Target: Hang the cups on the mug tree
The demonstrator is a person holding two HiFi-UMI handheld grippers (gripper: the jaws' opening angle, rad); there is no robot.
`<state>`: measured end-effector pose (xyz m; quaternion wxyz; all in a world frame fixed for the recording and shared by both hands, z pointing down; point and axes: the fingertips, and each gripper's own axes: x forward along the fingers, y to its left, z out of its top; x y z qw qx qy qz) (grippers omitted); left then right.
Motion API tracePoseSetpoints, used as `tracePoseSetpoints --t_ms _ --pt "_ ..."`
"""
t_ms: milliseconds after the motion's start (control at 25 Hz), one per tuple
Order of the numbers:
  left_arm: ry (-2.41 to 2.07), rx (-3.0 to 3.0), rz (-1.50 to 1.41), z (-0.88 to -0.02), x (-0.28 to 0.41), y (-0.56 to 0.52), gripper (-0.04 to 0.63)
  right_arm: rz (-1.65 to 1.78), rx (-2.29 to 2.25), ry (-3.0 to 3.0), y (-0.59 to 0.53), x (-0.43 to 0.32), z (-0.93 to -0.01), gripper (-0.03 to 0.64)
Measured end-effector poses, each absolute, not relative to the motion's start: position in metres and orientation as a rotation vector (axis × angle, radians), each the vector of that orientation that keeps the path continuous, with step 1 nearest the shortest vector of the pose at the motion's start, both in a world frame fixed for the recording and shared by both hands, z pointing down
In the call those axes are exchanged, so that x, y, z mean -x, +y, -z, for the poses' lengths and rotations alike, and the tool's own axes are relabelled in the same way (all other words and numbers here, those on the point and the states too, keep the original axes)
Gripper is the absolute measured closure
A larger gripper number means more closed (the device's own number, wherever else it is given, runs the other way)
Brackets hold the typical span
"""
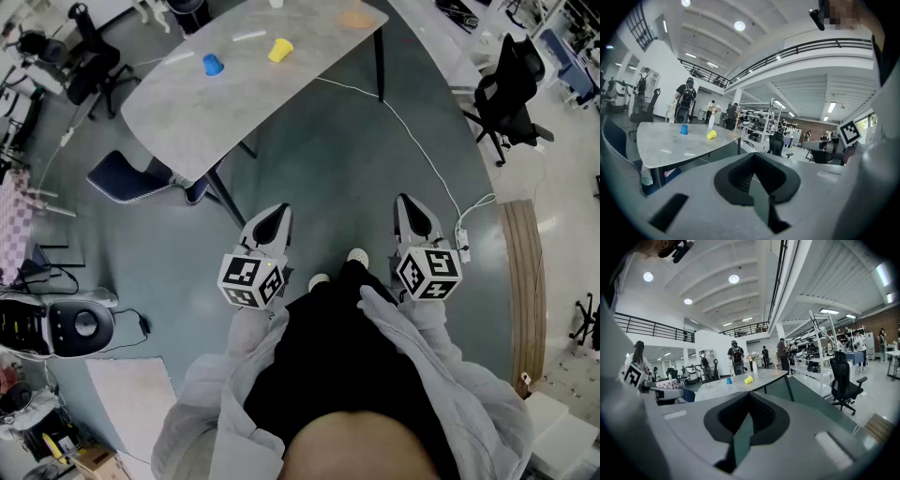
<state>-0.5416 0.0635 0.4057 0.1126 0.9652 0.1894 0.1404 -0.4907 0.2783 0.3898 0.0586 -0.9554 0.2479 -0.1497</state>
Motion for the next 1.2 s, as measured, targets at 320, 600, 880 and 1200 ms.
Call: tracePoseSetpoints --t_ms 320,600,880,1200 --pt "0.574 -2.84 -0.4 -0.402 0.547 0.073 0.592 0.442 2.897 0.757 0.284 0.5 -0.386 0.604" --pt "0.589 -2.861 -0.365 -0.394 0.546 0.079 0.592 0.356 2.906 0.76 0.288 0.497 -0.373 0.503" --pt "0.625 -2.87 -0.379 -0.396 0.544 0.092 0.592 0.303 2.875 0.797 0.29 0.495 -0.371 0.299" --pt "0.553 -2.889 -0.391 -0.404 0.501 0.095 0.592 0.32 2.857 0.862 0.292 0.44 -0.382 0.267"
